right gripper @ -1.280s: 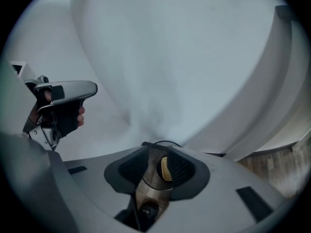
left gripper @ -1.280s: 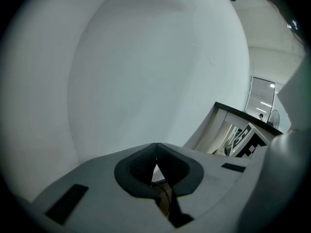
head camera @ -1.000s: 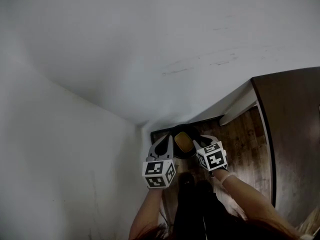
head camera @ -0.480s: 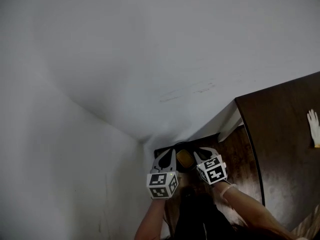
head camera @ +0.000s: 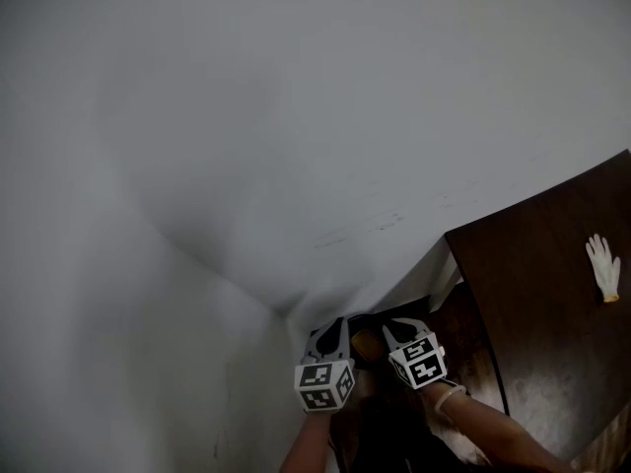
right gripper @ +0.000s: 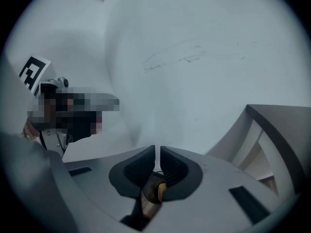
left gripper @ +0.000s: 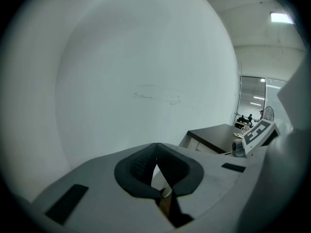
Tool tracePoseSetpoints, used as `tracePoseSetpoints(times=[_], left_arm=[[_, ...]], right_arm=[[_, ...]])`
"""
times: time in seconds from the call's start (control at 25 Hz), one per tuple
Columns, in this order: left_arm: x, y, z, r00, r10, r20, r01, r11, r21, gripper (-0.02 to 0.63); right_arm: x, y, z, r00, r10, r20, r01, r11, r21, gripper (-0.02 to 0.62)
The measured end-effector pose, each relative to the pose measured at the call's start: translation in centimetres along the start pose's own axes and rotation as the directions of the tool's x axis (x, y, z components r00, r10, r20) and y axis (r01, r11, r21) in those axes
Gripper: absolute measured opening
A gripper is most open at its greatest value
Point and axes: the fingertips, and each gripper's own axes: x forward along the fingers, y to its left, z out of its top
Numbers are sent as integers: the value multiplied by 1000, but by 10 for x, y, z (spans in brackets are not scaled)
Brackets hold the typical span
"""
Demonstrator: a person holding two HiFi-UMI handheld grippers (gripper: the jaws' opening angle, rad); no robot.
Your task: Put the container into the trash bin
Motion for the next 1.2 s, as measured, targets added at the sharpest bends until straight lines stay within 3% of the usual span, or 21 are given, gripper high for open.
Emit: tracePoseSetpoints(times=[0.56, 1.2], left_arm=[[-60, -54, 80, 997, 3, 80, -5, 1000, 16, 20], [-131, -84, 172, 981, 2, 194, -15, 998, 65, 20]], right_arm=[[-105, 18, 96, 979, -18, 201, 25, 999, -32, 6], [-196, 67, 197, 913, 37, 407, 22, 990, -139, 8]])
